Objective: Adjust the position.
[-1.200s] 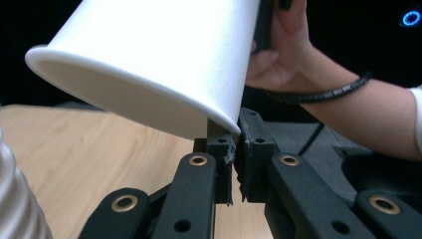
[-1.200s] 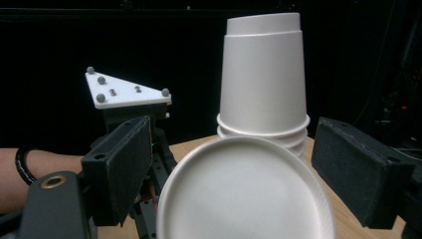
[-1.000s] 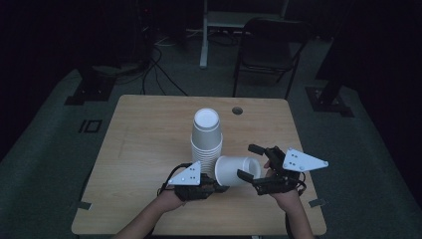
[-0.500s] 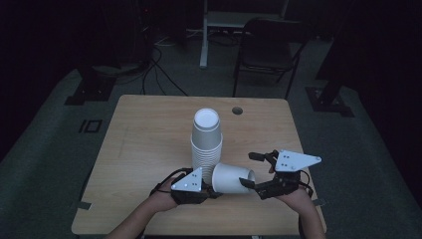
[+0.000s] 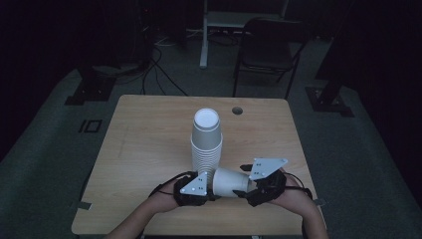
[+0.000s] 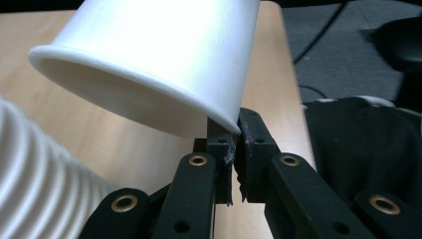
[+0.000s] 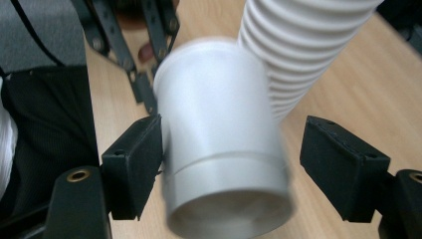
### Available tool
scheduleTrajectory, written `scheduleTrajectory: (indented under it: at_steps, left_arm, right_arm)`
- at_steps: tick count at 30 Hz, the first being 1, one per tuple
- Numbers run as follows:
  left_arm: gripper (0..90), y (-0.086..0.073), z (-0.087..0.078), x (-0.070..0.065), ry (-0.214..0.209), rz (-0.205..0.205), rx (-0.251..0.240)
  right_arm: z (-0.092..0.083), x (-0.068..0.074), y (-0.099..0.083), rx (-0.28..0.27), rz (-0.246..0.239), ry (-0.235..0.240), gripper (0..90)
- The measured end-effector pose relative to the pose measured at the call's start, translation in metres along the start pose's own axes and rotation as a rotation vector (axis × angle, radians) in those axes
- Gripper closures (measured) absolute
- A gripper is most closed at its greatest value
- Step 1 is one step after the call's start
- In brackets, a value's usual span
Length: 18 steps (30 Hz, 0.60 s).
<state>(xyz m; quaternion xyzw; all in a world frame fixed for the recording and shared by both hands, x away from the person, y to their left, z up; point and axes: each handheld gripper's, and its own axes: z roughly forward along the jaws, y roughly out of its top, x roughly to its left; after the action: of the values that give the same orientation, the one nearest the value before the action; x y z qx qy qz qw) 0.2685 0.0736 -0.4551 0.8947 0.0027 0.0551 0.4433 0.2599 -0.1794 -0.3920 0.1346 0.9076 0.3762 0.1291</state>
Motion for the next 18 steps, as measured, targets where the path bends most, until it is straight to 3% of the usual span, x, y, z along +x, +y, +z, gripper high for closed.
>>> scheduleTrajectory:
  at_steps: [10,17,18]
  left_arm:
    - [86.0,0.002,-0.005,0.001,0.004,0.013,-0.002]
    - [86.9,0.006,-0.012,0.004,-0.024,-0.022,-0.059]
    - [87.2,0.006,-0.012,0.004,-0.013,-0.023,-0.064]
  right_arm:
    - [0.007,-0.004,-0.005,0.027,0.023,0.024,23.8]
    - [0.017,-0.007,-0.014,0.066,0.053,0.048,21.0]
    - [0.018,-0.007,-0.015,0.069,0.059,0.058,20.8]
